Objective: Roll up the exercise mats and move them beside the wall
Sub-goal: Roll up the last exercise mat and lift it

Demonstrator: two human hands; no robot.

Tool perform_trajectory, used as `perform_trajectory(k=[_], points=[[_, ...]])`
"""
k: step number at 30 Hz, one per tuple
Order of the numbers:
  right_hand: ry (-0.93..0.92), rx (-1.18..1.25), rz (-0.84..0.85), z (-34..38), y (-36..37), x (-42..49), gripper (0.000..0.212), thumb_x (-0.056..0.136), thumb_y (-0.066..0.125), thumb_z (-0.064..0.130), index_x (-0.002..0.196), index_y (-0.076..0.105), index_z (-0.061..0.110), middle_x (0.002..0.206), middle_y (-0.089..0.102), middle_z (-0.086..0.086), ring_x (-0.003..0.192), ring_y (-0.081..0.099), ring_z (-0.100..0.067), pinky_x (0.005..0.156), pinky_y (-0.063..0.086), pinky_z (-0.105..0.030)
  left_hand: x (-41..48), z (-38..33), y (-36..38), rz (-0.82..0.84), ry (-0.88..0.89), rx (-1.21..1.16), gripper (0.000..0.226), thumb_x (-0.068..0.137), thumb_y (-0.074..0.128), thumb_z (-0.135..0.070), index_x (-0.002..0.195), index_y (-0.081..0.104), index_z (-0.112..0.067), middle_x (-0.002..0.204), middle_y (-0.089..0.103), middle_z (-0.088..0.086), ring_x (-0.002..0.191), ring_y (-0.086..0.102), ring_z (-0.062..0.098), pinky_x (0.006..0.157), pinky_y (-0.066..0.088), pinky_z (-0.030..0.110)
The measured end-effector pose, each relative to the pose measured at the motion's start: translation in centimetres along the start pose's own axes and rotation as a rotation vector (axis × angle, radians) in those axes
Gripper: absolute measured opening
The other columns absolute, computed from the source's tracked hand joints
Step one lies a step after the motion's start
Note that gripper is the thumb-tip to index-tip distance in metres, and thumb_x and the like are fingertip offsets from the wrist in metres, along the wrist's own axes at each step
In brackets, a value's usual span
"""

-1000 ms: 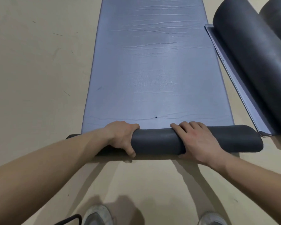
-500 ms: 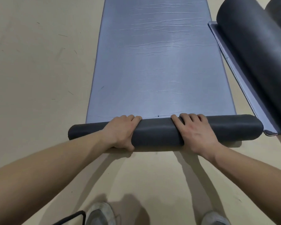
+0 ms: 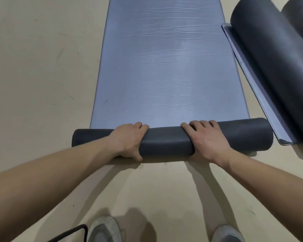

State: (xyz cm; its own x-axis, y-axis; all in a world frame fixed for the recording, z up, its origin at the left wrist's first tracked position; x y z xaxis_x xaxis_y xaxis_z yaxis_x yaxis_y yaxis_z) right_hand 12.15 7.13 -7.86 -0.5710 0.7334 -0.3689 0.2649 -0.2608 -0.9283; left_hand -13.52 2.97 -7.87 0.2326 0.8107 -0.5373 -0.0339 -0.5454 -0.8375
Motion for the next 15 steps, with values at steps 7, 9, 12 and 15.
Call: perform_trajectory(k=[7,9,12,15], points=[[-0.033,0.225,0.375,-1.5,-3.7,3.5,0.094,0.052,0.084,0.063,0.133,0.043,0.039,0.109,0.062,0.010,0.098,0.059,-0.019,0.086,0.051,-0.039,-2.1,0.0,0.7,-0.227,-0.016,-0.001,0.085,0.071,0.073,-0.062,0.140,0.035,-0.030,0.125,0.057,-0.003,0.100,0.056,0.019,0.090,0.048,0.035],[-0.001,0.168,0.226,-1.0,-2.4,2.2,0.099,0.054,0.081,0.065,0.139,0.038,0.036,0.117,0.059,0.007,0.106,0.057,-0.021,0.093,0.048,-0.041,-1.5,0.3,-0.3,-0.140,-0.005,-0.069,0.083,0.068,0.076,-0.058,0.138,0.038,-0.033,0.118,0.058,-0.006,0.096,0.057,0.018,0.086,0.051,0.034],[0.027,-0.006,-0.045,-0.1,0.2,-0.1,0.098,0.063,0.076,0.063,0.145,0.032,0.030,0.129,0.055,0.000,0.114,0.055,-0.027,0.102,0.038,-0.046,-0.1,0.8,-1.0,-0.006,0.015,-0.092,0.087,0.062,0.081,-0.058,0.135,0.041,-0.032,0.115,0.061,-0.006,0.095,0.060,0.020,0.086,0.054,0.040],[0.001,0.082,0.037,-1.1,-1.7,1.6,0.086,0.062,0.074,0.062,0.135,0.038,0.035,0.113,0.058,0.005,0.096,0.057,-0.024,0.086,0.044,-0.040,1.3,1.6,-2.3,0.110,-0.011,-0.158,0.089,0.062,0.086,-0.058,0.135,0.043,-0.032,0.114,0.063,-0.005,0.096,0.060,0.021,0.084,0.051,0.037]])
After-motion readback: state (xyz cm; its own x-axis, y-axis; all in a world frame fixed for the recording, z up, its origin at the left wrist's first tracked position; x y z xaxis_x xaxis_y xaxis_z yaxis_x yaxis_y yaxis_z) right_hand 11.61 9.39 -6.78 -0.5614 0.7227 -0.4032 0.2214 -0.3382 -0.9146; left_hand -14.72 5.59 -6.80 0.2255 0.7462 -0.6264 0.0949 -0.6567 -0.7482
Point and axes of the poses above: each hand's wrist, its own x-axis towards the middle knuckle, its own y-axis out of the palm, z = x × y, the point moved 3 cm from there along x, towards the middle knuckle
